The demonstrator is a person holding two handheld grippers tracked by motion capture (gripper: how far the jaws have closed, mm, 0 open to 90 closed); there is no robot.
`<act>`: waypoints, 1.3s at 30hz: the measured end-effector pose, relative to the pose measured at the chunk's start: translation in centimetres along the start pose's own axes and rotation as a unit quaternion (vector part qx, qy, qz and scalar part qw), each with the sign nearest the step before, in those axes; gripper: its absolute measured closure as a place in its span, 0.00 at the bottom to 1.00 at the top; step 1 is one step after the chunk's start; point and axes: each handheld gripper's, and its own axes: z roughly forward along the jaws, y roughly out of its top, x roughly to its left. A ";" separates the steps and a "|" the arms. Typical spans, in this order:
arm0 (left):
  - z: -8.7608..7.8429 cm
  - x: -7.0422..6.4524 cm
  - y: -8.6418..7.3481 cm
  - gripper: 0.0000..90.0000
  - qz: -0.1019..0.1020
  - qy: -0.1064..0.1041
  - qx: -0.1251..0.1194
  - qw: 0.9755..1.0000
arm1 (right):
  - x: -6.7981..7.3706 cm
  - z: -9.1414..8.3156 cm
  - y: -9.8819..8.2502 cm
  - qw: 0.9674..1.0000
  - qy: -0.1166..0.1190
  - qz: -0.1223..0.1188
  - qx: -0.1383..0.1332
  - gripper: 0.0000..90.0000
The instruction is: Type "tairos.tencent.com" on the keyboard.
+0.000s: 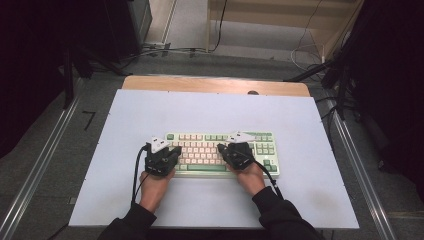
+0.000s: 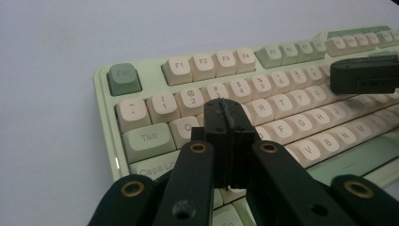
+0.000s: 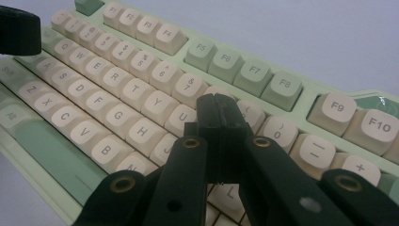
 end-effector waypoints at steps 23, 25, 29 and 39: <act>0.8 -0.8 0.6 1.00 0.003 -0.008 -0.003 1.000 | -0.3 -1.4 0.7 1.000 0.005 0.010 -0.020 0.97; 0.9 -0.9 0.7 1.00 0.002 -0.009 -0.005 1.000 | -0.3 -1.5 0.7 1.000 0.005 0.010 -0.020 0.97; 1.0 -1.1 0.8 1.00 0.001 -0.009 -0.007 1.000 | -0.4 -1.6 0.7 1.000 0.003 0.014 -0.021 0.97; 1.5 -1.3 1.1 1.00 0.002 -0.011 -0.008 1.000 | -0.5 -2.0 0.6 1.000 0.004 0.013 -0.024 0.97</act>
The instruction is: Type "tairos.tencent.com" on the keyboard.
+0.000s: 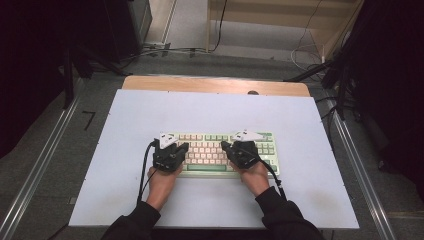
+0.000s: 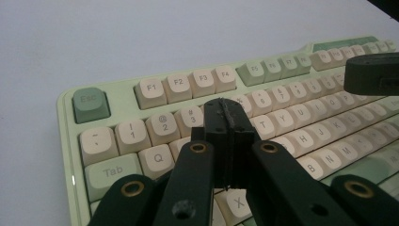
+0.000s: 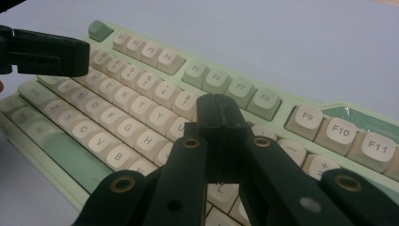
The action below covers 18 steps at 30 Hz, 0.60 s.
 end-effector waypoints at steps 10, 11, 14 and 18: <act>0.3 -0.2 0.1 1.00 0.001 -0.002 0.001 1.000 | -0.2 -0.4 -0.2 1.000 0.000 0.002 0.001 0.97; 0.3 -0.2 0.1 1.00 0.001 -0.002 0.001 1.000 | -0.2 -0.4 -0.2 1.000 0.000 0.000 0.001 0.97; 0.5 -0.3 0.1 1.00 0.001 -0.003 0.001 1.000 | -0.2 -0.5 -0.2 1.000 0.000 0.002 -0.001 0.97; 0.6 -0.4 0.2 1.00 0.002 -0.004 0.003 1.000 | -0.3 -0.6 -0.2 1.000 0.001 0.002 -0.001 0.97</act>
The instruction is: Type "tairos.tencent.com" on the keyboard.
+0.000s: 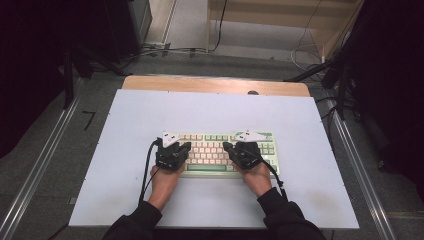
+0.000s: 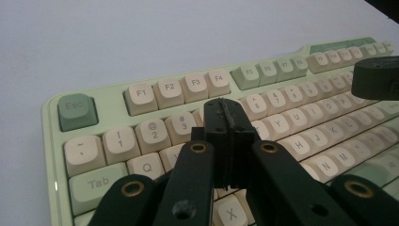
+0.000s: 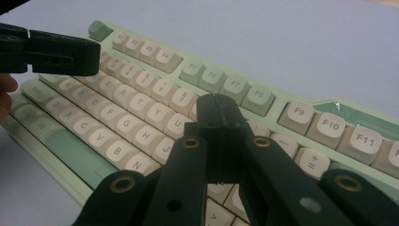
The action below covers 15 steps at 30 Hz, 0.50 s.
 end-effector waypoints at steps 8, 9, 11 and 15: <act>0.4 -0.3 0.1 1.00 0.000 -0.002 0.002 1.000 | -0.1 0.0 0.0 1.000 0.000 0.000 0.000 0.97; 0.4 -0.3 0.1 1.00 0.001 -0.002 0.002 1.000 | -0.1 0.0 0.0 1.000 0.000 0.000 0.000 0.97; 0.5 -0.3 0.1 1.00 0.003 -0.003 0.002 1.000 | -0.1 0.0 0.0 1.000 -0.001 0.001 0.001 0.97; 0.7 -0.4 0.1 1.00 0.002 -0.002 0.003 1.000 | -0.1 0.0 0.0 1.000 0.000 0.002 0.000 0.97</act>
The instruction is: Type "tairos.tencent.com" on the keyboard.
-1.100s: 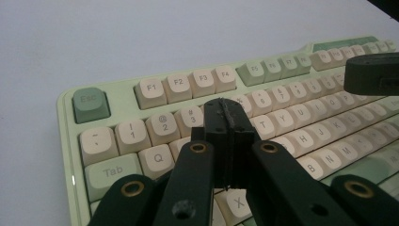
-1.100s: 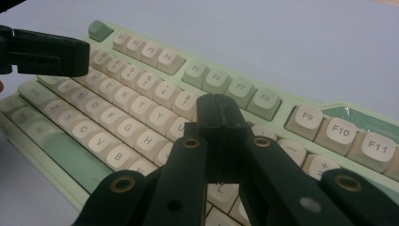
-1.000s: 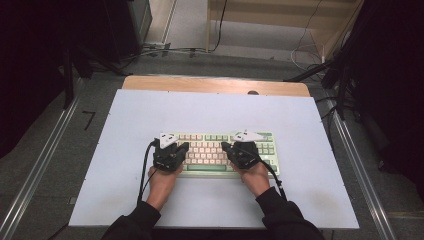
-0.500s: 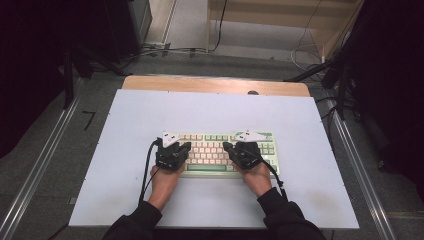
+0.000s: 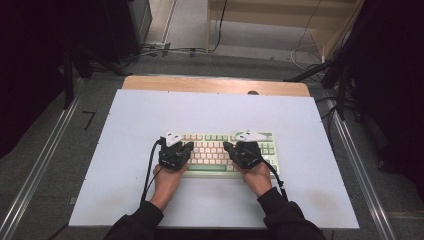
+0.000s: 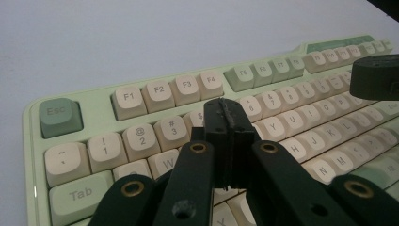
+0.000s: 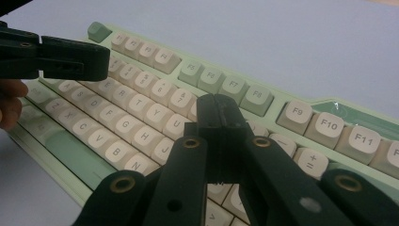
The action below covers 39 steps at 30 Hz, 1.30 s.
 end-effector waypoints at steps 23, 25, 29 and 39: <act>1.1 -0.6 -0.3 1.00 0.012 -0.004 0.019 1.000 | 0.0 0.0 0.0 1.000 0.000 0.002 -0.002 0.97; 1.2 -0.5 -0.3 1.00 0.013 -0.002 0.021 1.000 | 0.0 0.0 0.0 1.000 0.000 0.002 -0.002 0.97; 1.4 -0.7 -0.4 1.00 0.019 0.000 0.026 0.999 | 0.0 0.0 0.0 1.000 0.000 0.002 -0.002 0.97; 0.6 -1.0 0.0 1.00 0.018 -0.007 0.012 1.000 | 0.0 0.1 0.0 1.000 0.001 0.001 0.000 0.97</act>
